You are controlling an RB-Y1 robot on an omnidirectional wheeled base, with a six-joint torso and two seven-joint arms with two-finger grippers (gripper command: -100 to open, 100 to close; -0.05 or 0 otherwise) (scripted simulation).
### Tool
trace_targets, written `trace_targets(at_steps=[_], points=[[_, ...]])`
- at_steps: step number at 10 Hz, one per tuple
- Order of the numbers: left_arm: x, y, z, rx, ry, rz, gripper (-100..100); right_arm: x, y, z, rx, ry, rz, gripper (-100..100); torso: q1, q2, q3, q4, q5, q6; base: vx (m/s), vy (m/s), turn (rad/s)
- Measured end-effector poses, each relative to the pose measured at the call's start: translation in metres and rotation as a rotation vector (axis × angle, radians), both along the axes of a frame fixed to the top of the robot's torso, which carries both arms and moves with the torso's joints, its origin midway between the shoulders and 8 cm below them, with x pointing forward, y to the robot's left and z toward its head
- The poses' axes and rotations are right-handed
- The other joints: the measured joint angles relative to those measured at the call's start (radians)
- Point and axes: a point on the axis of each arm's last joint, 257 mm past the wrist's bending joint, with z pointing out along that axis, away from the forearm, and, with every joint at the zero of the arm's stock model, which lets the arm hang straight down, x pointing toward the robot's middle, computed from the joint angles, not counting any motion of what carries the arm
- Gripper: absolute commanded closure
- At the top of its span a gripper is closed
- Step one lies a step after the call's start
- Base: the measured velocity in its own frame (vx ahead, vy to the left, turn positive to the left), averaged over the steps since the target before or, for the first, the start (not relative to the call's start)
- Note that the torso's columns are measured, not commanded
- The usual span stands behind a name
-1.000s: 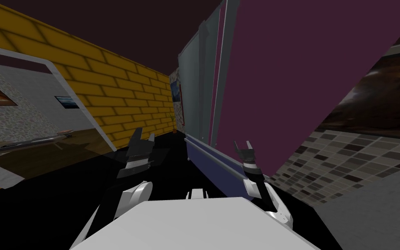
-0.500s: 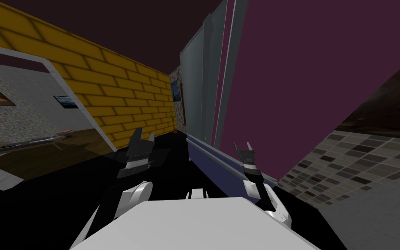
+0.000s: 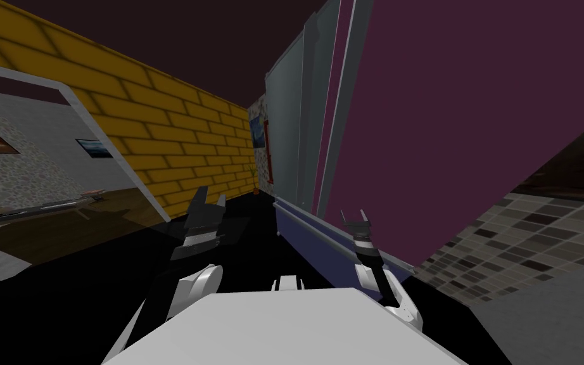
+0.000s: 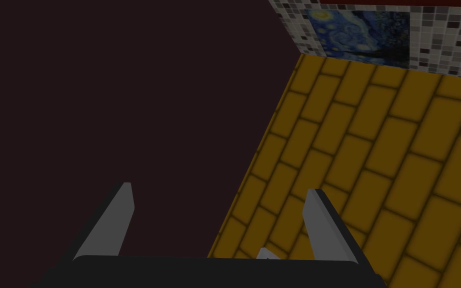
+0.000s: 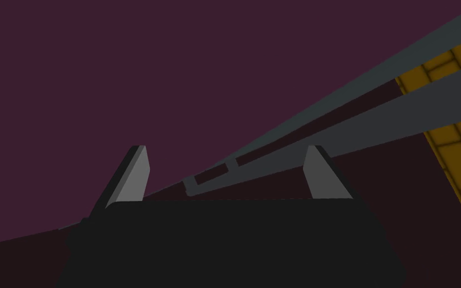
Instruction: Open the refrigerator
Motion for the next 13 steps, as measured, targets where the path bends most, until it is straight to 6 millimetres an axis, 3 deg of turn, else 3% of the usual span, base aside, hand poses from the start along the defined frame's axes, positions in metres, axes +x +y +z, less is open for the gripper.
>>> trace_targets(at_steps=[13], points=[[0.0, 0.0, 0.0, 0.0, 0.0, 0.0, 0, 0.015, -0.024, -0.072, -0.217, 0.165, -0.239, -100, 0.002, 0.0, 0.001, -0.001, -0.001, -0.002, 0.031, 0.063, -0.012]])
